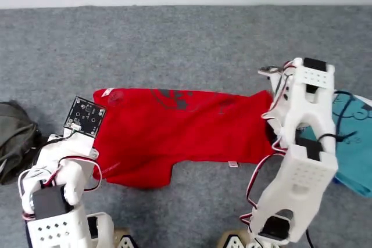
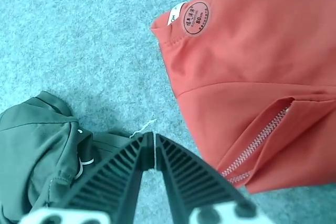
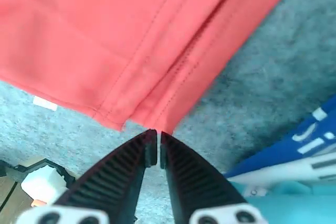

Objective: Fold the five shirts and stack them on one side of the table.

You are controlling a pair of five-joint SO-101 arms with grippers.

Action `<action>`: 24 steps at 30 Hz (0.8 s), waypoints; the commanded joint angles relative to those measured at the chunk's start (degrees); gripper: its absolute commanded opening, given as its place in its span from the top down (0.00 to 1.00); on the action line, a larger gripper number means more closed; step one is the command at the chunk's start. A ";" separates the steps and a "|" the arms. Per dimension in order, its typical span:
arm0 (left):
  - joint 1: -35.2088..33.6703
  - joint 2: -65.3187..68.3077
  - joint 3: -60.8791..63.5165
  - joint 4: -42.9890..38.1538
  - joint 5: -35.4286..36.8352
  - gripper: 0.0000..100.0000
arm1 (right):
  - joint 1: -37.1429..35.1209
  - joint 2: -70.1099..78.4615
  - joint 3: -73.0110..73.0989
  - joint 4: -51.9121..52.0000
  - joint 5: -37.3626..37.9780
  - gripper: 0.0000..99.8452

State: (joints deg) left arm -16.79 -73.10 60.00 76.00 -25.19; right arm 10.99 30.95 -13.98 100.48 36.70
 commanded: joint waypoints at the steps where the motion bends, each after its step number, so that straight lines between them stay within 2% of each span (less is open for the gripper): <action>1: -0.35 0.00 -0.48 -1.23 0.35 0.99 | -5.41 -5.58 3.34 2.42 -1.05 0.96; 4: -0.35 0.00 -0.57 -1.23 0.35 0.99 | -9.01 -7.16 7.82 1.80 -2.29 0.96; 8: -0.35 0.00 -0.57 -1.23 0.35 0.99 | -9.71 -5.23 11.69 -3.47 -2.55 0.97; 14: -0.35 0.00 -0.84 -1.23 0.35 0.99 | -2.77 2.59 11.25 -8.04 3.16 0.99; 19: -0.35 0.00 -0.92 -1.23 0.35 0.99 | 4.00 6.90 3.52 -5.67 5.54 0.99; 24: -0.35 0.00 -0.92 -1.23 0.26 0.99 | 4.62 6.73 -6.33 2.68 6.86 0.99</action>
State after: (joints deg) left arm -16.79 -73.10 60.00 76.00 -25.19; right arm 14.24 38.59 -13.63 99.87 42.86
